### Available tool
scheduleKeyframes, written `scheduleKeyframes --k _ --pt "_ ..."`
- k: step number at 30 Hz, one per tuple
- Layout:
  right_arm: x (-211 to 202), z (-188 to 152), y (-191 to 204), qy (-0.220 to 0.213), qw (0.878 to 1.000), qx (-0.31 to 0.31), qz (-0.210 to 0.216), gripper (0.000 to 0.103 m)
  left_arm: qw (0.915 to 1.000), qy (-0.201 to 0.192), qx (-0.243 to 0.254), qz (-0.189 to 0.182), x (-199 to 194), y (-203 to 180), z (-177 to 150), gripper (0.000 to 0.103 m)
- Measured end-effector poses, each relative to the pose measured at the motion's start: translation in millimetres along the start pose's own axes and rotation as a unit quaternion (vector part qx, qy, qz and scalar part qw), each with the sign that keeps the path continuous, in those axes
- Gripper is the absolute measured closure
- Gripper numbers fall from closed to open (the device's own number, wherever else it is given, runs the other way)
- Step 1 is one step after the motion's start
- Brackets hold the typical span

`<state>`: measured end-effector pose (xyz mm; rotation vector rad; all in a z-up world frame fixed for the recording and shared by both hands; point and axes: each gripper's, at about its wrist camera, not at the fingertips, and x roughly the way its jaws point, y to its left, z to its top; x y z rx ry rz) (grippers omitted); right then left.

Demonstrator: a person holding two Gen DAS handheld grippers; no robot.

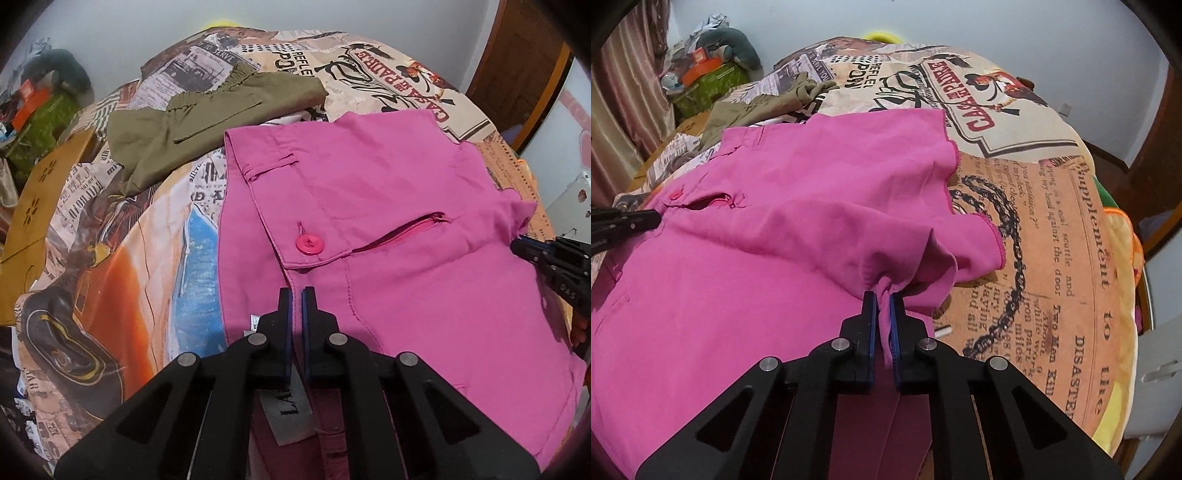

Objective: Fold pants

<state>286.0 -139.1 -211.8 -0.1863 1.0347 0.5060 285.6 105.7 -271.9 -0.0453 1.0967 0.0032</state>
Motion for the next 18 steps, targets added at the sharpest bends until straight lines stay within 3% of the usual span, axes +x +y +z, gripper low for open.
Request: scheduleKeyframes --k 9,13,18 --pt "-3.0 -5.0 -9.7 0.004 0.999 0.032 -0.015 0.097 1.0 -0.001 0.005 0.002 2.9 -1.2 -2.1 0.095" --pt "-9.0 -11.3 -24.8 0.011 0.997 0.055 -0.048 0.098 0.9999 -0.001 0.01 0.003 1.3 -1.2 -1.6 0.095" --pt "-33.7 -16.8 -42.4 -0.003 0.997 0.067 -0.039 0.098 0.9999 -0.009 -0.006 -0.004 -16.5 7.2 3.6 0.093"
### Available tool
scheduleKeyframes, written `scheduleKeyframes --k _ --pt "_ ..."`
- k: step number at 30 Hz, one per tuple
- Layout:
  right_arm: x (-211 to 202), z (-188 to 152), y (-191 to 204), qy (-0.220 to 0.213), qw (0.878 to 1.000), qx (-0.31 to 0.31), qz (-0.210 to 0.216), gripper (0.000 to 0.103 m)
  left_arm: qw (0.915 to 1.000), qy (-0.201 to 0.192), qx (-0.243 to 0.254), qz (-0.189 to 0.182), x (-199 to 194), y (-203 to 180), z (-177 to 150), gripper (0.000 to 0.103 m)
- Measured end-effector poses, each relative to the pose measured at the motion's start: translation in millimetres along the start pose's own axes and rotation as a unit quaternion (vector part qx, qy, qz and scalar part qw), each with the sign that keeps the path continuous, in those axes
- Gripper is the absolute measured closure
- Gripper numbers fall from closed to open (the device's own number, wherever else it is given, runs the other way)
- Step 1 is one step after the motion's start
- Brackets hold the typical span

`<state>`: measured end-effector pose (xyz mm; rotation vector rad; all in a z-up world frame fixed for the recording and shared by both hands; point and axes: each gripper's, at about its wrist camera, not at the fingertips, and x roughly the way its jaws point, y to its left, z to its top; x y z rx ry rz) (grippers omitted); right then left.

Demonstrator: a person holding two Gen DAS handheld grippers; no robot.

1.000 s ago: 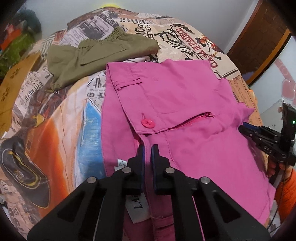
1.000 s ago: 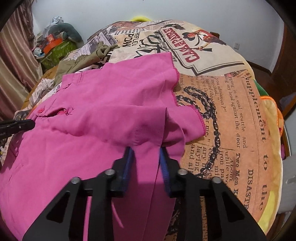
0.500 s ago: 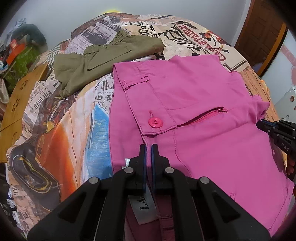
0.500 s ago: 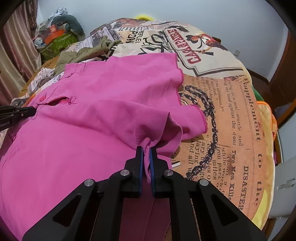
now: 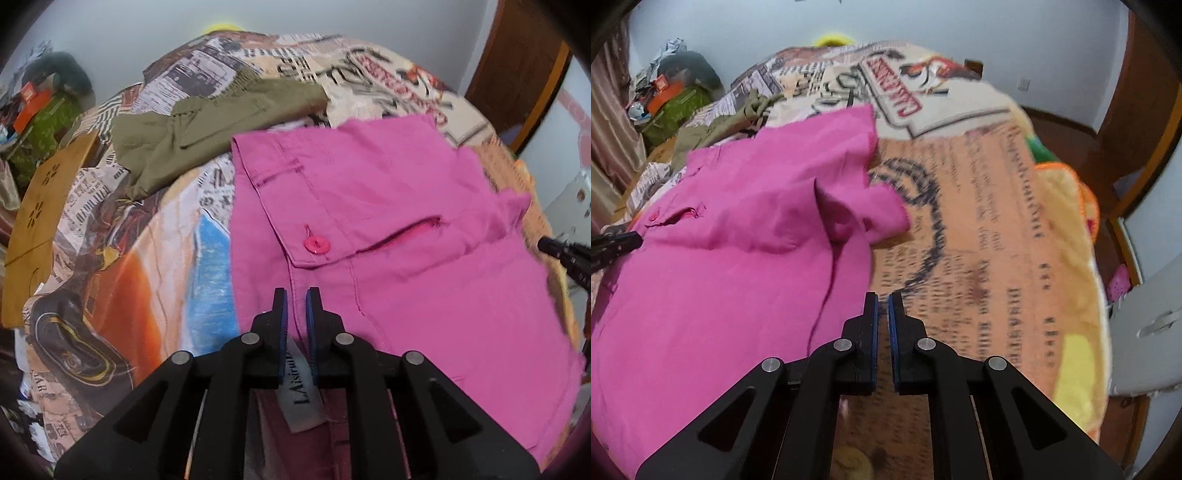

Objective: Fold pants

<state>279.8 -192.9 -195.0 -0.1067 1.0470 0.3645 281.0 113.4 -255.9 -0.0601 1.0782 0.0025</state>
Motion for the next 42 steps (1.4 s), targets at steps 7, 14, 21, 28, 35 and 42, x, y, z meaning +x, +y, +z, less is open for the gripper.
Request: scheduleKeyframes --k 7,14,21,28,35,42 --pt "-13.3 29.0 -7.5 -0.037 0.999 0.013 0.018 0.078 0.9995 -0.025 -0.016 0.006 -15.5 11.4 26.7 0.079" --pt "10.3 59.7 -6.9 -0.047 0.998 0.016 0.031 0.066 0.9989 -0.011 -0.043 -0.012 5.5 18.7 45.1 0.065" --pt "45.7 59.5 -4.6 0.001 0.998 0.004 0.06 0.066 0.9969 0.042 -0.053 -0.041 41.1 11.3 41.8 0.065" --pt "56.6 45.7 -5.0 0.015 0.995 0.002 0.094 0.076 0.9968 0.041 -0.048 -0.049 47.3 6.7 41.8 0.066" --pt "54.3 42.5 0.7 0.001 0.997 -0.024 0.079 0.096 0.9992 0.03 -0.026 0.006 46.0 1.1 41.4 0.089" --pt "55.1 31.8 -6.4 -0.002 0.997 -0.024 0.071 0.097 0.9981 0.016 0.003 0.06 54.4 -1.8 41.3 0.09"
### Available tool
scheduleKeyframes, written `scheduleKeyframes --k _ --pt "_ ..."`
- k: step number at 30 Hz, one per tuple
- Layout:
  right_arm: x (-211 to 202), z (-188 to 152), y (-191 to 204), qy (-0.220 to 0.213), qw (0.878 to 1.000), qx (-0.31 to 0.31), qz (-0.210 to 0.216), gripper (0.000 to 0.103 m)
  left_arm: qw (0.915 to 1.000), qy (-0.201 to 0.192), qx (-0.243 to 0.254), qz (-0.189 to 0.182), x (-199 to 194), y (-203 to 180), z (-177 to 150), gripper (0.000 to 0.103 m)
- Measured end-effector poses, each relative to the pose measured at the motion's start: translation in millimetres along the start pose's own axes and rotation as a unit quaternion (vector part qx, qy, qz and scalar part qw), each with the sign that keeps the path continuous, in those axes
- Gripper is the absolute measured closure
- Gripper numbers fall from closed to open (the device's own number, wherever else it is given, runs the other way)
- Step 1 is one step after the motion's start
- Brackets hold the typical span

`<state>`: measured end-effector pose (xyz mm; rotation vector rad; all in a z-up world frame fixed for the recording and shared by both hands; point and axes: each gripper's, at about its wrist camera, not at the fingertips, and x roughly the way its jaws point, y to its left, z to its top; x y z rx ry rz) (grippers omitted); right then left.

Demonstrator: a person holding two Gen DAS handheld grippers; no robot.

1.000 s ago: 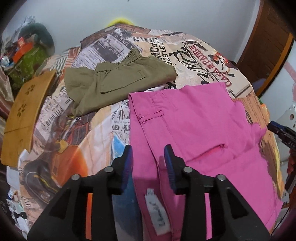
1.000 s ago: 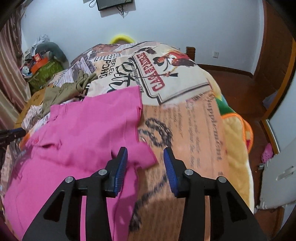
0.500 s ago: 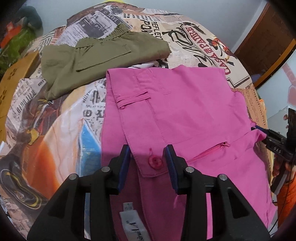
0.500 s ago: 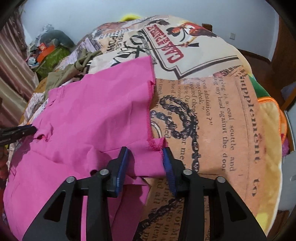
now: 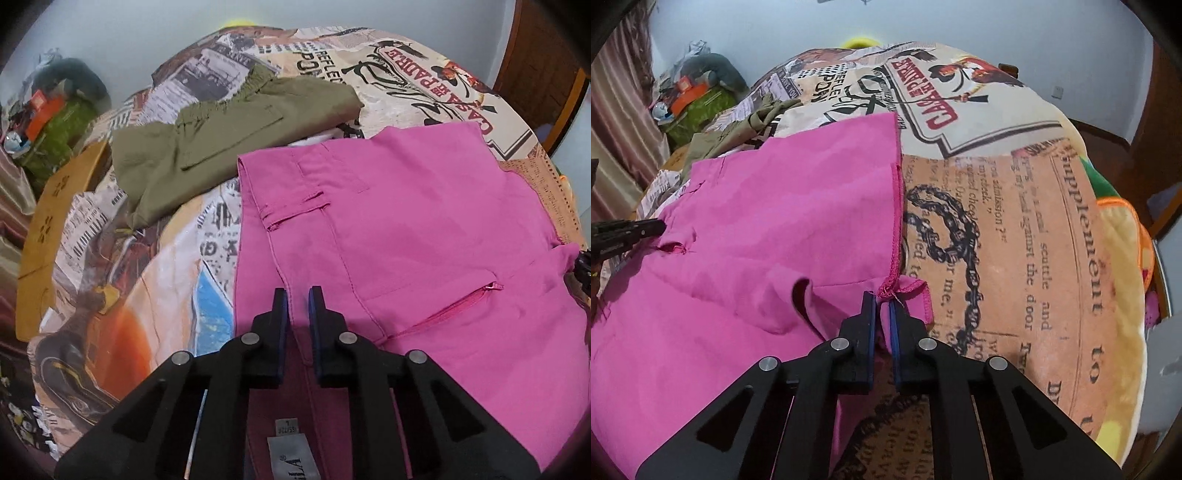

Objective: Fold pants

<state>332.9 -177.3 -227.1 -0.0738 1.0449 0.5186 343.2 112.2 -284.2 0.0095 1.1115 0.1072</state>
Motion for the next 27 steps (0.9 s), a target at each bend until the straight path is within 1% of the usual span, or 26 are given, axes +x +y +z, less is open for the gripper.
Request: scheduleKeyframes --k 3,5,7,9,11,12,13,14,15,17,20,21,22,23,24,27 --pt "-4.6 4.6 0.3 0.012 1.0 0.001 -0.001 0.097 1.0 -0.001 0.006 -0.004 -6.8 2.6 -0.3 0.09" --pt "-15.3 6.7 -0.2 0.015 1.0 0.01 -0.007 0.093 0.9999 -0.002 0.011 0.001 -14.3 2.9 -1.5 0.09" --pt "-34.3 10.3 -2.7 -0.005 1.0 0.016 -0.014 0.093 0.9999 -0.011 0.01 -0.001 -26.4 4.9 -3.6 0.09" --pt "-50.0 13.3 -2.7 -0.024 0.999 0.022 -0.003 0.092 0.9996 -0.023 0.006 -0.014 -39.9 5.2 -5.3 0.09" --pt "-61.6 16.1 0.5 -0.038 0.999 0.025 0.009 0.087 0.9992 -0.031 0.01 -0.022 -49.6 0.5 -7.8 0.089" --pt "-65.9 17.7 4.4 -0.043 0.999 0.023 0.017 0.081 0.9988 -0.036 0.015 -0.028 -54.4 -3.3 -9.3 0.088" --pt "-68.0 18.9 9.5 -0.046 0.998 0.018 0.026 0.071 0.9986 -0.037 0.018 -0.034 -55.7 -7.1 -9.9 0.087" --pt "-67.8 19.5 13.8 -0.047 0.998 0.014 0.031 0.067 0.9982 -0.035 0.022 -0.044 -55.6 -11.3 -10.7 0.086" --pt "-67.4 19.3 19.9 -0.052 0.998 0.008 0.037 0.065 0.998 -0.032 0.025 -0.048 -54.0 -13.8 -11.3 0.085" --pt "-59.0 19.7 29.6 -0.053 0.998 -0.007 0.037 0.065 0.9982 -0.019 0.035 -0.044 -45.0 -21.3 -12.4 0.084" --pt "-40.6 20.1 34.1 -0.041 0.999 -0.01 0.029 0.065 0.9984 0.002 0.038 -0.043 -31.6 -25.4 -16.8 0.084" --pt "-34.5 19.2 33.8 -0.037 0.999 -0.008 0.028 0.068 0.9985 0.004 0.035 -0.042 -28.0 -24.6 -18.2 0.084" --pt "-30.2 17.7 33.4 -0.037 0.999 -0.008 0.024 0.083 0.9984 0.003 0.032 -0.045 -27.0 -23.5 -19.3 0.084" --pt "-26.3 17.4 34.1 -0.032 0.999 -0.012 0.019 0.092 0.9984 0.003 0.029 -0.049 -26.5 -22.0 -20.3 0.084" --pt "-24.9 16.3 34.2 -0.03 0.999 -0.016 0.01 0.097 0.9983 0.002 0.027 -0.052 -26.6 -21.1 -20.4 0.084" --pt "-19.5 16.2 29.1 -0.032 0.999 -0.017 -0.001 0.097 0.9983 0.0 0.032 -0.048 -25.1 -22.9 -23.1 0.084"
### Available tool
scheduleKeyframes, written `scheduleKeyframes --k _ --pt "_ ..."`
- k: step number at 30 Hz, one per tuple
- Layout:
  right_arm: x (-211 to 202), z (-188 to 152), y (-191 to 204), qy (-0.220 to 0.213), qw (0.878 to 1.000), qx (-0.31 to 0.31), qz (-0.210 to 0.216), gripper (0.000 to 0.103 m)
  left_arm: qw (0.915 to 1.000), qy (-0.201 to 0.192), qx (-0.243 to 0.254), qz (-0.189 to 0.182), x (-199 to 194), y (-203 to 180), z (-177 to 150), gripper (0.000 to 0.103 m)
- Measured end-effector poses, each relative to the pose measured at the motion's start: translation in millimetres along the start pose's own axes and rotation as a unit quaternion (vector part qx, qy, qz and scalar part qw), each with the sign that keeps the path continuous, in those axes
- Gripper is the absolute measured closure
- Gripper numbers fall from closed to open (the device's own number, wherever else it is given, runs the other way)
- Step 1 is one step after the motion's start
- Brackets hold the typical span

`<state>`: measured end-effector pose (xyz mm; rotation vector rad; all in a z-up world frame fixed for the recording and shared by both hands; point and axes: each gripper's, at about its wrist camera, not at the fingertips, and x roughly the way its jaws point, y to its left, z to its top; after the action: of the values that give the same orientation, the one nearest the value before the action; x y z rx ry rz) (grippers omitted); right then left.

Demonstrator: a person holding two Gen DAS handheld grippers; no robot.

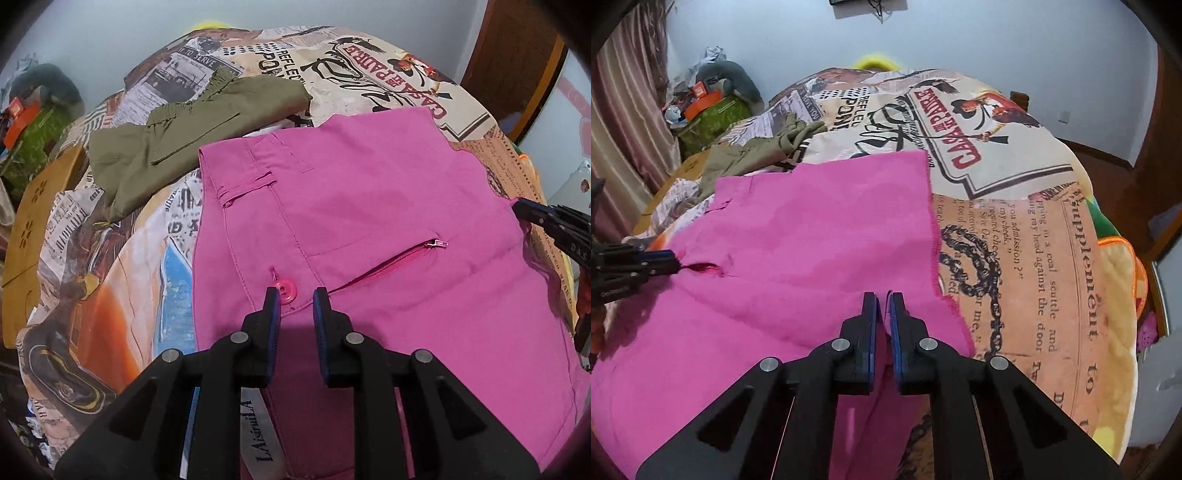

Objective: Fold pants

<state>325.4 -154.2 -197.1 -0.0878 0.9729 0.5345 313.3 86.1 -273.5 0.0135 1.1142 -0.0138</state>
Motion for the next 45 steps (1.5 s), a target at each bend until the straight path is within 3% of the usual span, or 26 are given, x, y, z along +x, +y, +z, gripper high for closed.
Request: scheduleKeyframes --k 4,6,9,13,15,17,19,21,23,25,31,38,45 --pt "20.2 -2.5 -6.4 0.027 0.999 -0.011 -0.032 0.098 0.9997 -0.008 0.012 0.017 0.7 -5.2 -3.5 0.084" --pt "25.6 -6.8 -12.2 0.032 0.999 -0.004 -0.021 0.098 0.9998 -0.01 0.006 0.013 1.4 -2.8 -4.7 0.084" --pt "24.8 -5.5 -15.7 0.042 0.999 -0.009 -0.011 0.098 1.0 -0.009 0.002 0.004 2.3 -0.1 -4.2 0.084" --pt "18.4 -0.1 -16.1 0.071 0.997 -0.017 -0.026 0.098 1.0 -0.006 0.005 0.006 -1.5 -1.4 -4.4 0.084" --pt "5.2 1.9 -16.3 0.065 0.997 -0.016 -0.033 0.096 1.0 -0.004 0.004 0.003 -5.3 -0.4 -4.7 0.083" --pt "-8.5 3.0 -15.9 0.05 0.998 -0.014 -0.034 0.091 1.0 -0.004 0.001 0.005 -11.4 2.9 -3.7 0.075" --pt "-24.8 7.7 -15.3 0.032 0.999 -0.013 -0.038 0.075 0.9998 -0.015 -0.003 0.012 -19.2 7.6 -1.9 0.065" --pt "-38.1 13.8 -12.5 0.009 0.999 -0.017 -0.043 0.066 0.9993 -0.031 -0.009 0.02 -30.8 14.2 2.8 0.062" --pt "-48.7 21.8 -8.7 -0.01 0.998 -0.023 -0.05 0.063 0.9985 -0.046 -0.015 0.024 -40.1 20.5 8.4 0.054" --pt "-56.2 29.7 -4.2 -0.025 0.998 -0.028 -0.05 0.06 0.9969 -0.069 -0.023 0.031 -51.7 28.2 16.1 0.04" --pt "-61.8 53.7 12.1 -0.069 0.995 -0.045 -0.051 0.043 0.9917 -0.116 -0.032 0.048 -67.1 46.2 43.2 0.024" --pt "-34.8 79.2 17.6 -0.081 0.994 -0.052 -0.054 0.039 0.9921 -0.107 -0.045 0.048 -34.6 61.9 69.5 0.023" --pt "12.5 94.9 3.7 -0.052 0.996 -0.04 -0.055 0.039 0.9962 -0.055 -0.067 0.011 18.1 78.5 82.8 0.027"
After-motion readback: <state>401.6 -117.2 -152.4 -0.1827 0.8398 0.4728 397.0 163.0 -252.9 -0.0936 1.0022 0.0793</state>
